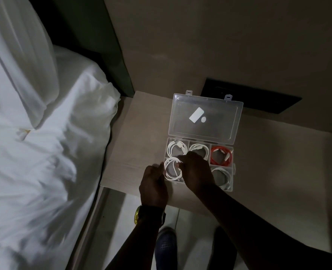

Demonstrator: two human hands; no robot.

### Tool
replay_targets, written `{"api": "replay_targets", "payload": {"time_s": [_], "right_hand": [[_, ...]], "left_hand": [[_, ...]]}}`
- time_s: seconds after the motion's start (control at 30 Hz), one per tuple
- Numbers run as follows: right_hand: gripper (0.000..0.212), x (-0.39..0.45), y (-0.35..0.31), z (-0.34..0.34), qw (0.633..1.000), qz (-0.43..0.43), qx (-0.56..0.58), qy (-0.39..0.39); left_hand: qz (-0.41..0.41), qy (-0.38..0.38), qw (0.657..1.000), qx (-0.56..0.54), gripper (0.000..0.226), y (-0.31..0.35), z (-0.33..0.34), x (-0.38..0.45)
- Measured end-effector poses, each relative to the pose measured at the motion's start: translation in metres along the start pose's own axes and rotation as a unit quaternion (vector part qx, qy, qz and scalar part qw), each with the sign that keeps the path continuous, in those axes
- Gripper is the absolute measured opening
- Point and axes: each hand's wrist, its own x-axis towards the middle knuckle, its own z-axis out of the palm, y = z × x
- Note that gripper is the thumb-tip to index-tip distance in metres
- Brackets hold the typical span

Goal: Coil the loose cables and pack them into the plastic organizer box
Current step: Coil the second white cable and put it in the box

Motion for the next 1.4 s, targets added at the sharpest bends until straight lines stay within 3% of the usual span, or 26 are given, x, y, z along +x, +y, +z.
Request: {"api": "replay_targets", "payload": {"time_s": [0.1,0.23,0.4,0.47,0.53,0.57,0.8,0.9,1.03,1.23,1.4], "right_hand": [[0.012,-0.004,0.000,0.001,0.998,-0.042,-0.036,-0.022],[0.035,-0.010,0.008,0.004,0.991,-0.101,-0.080,-0.033],[0.043,-0.007,0.027,0.001,0.991,-0.116,-0.070,-0.015],[0.034,-0.005,0.023,-0.002,0.995,-0.095,-0.022,-0.003],[0.011,-0.003,0.018,-0.001,0.996,-0.092,-0.004,0.017],[0.003,-0.002,0.018,0.001,0.996,-0.090,0.002,0.024],[0.017,-0.012,0.028,0.004,0.989,-0.144,-0.002,-0.028],[0.020,-0.004,0.024,0.002,0.993,-0.119,0.002,-0.017],[0.020,0.006,0.016,0.003,0.995,-0.093,-0.021,-0.035],[0.008,0.009,0.009,0.005,0.991,-0.086,-0.101,-0.036],[0.029,-0.023,0.012,-0.003,0.987,-0.078,-0.134,-0.038]], "left_hand": [[0.019,0.016,1.000,-0.001,0.029,-0.005,0.003,0.003],[0.059,0.023,0.998,0.008,0.035,-0.003,0.000,0.004],[0.112,-0.060,0.992,0.024,0.038,-0.007,-0.002,0.002],[0.148,-0.089,0.984,0.048,0.046,-0.005,-0.003,0.002],[0.165,-0.107,0.978,0.075,0.054,-0.004,-0.004,0.004],[0.164,-0.112,0.976,0.086,0.054,-0.005,-0.002,0.006],[0.079,-0.110,0.981,0.137,0.028,0.010,0.002,0.011],[0.040,-0.130,0.978,0.157,0.033,0.018,-0.001,0.018],[0.055,-0.162,0.968,0.184,0.043,0.024,-0.004,0.022],[0.052,-0.142,0.969,0.195,0.039,0.019,0.000,0.024],[0.051,-0.129,0.970,0.201,0.035,0.023,0.004,0.027]]}}
